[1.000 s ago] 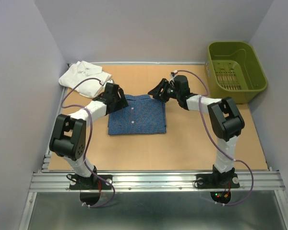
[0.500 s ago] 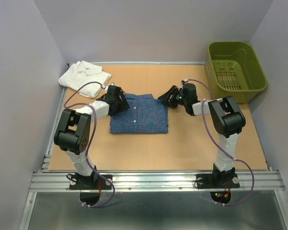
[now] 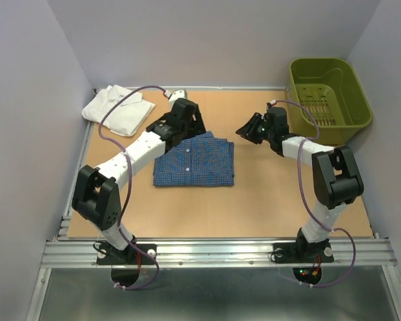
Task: Fold and stack the long sleeve shirts
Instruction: Fold the shirt
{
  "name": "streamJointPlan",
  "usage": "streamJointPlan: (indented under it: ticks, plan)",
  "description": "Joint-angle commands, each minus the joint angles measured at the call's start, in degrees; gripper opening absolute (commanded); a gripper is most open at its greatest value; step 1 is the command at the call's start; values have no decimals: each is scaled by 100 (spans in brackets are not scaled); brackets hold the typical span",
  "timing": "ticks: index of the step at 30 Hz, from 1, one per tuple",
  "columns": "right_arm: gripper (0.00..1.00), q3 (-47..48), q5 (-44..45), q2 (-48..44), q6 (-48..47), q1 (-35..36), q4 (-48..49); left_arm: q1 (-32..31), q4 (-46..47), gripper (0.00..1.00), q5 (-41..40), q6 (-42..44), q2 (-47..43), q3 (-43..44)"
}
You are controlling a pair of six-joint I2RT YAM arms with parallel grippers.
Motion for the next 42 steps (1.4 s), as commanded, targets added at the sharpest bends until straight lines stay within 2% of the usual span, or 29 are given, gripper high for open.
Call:
streamJointPlan:
  ticks: [1,6,8,12,18,22,28,31,34,41,42]
  plan:
    - [38,29,-234,224,-187,-117,-471,-547,-532,78,-384,-195,579,771]
    - [38,-172,-323,198,-310,-161,-507,-1197,-821,78,-481,-266,1424,1518]
    - [39,-252,-331,128,-362,-187,-524,-1268,-875,78,-437,-335,1645,1467]
    - [39,-489,-463,5,-468,-187,-533,-1330,-673,78,-244,-398,1558,731]
    - [39,-911,-586,-285,-468,-187,-524,-1356,-637,78,178,59,1127,-350]
    - [39,-1148,-770,-523,-433,-178,-524,-1348,-935,78,4,559,802,-782]
    - [39,-1553,-929,-804,-21,15,-331,-1348,-1253,78,-155,570,301,-1293]
    - [40,-1877,-938,-874,462,121,272,-1365,-1270,78,-190,359,-147,-1153]
    - [40,-2177,-1114,-770,927,129,994,-1382,-1279,78,-287,139,-157,-732]
    - [40,-2169,-1017,-357,1193,156,1391,-1541,-1367,78,-709,-239,756,734]
    - [40,-2168,-1026,-286,1202,156,1427,-1576,-1376,78,-779,-248,888,737]
